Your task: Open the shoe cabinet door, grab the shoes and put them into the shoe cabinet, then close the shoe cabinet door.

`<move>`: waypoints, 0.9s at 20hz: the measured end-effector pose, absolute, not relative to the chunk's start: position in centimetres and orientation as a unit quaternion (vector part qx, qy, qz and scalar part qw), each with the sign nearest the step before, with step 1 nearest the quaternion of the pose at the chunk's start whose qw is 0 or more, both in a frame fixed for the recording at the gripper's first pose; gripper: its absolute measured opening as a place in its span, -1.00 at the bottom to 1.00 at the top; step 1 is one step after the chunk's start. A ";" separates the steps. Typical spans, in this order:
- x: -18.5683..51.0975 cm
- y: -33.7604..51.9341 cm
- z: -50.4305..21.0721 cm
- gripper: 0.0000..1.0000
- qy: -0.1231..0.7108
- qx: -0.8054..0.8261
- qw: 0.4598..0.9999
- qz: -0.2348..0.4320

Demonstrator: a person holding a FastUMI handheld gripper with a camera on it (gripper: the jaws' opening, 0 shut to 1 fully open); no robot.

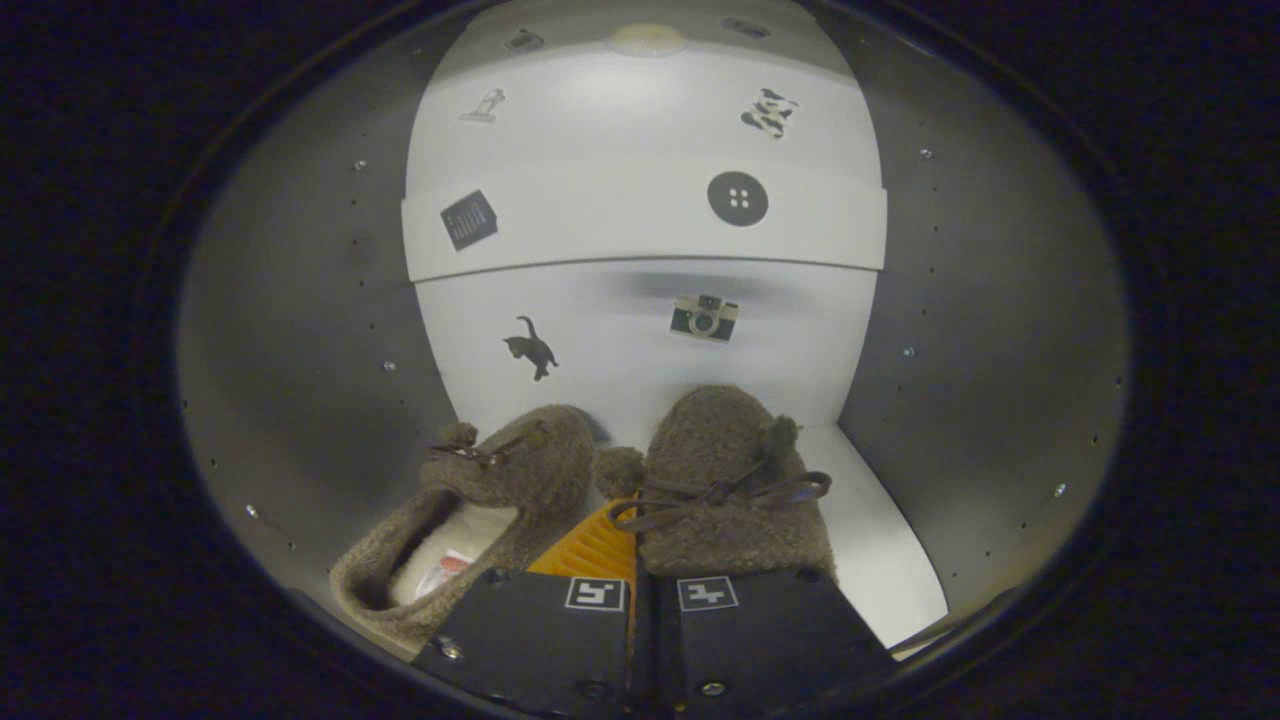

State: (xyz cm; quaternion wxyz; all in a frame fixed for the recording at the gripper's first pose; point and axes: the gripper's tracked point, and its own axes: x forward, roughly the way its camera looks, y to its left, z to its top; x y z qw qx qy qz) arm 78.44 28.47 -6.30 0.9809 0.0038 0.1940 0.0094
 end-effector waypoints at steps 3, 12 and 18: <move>78.8 28.4 -7.0 -0.82 0.226 -0.010 0.974 0.005; 77.8 29.4 -6.9 -0.51 0.251 0.010 0.968 0.027; 74.6 29.0 -5.1 0.30 0.217 0.007 0.976 0.017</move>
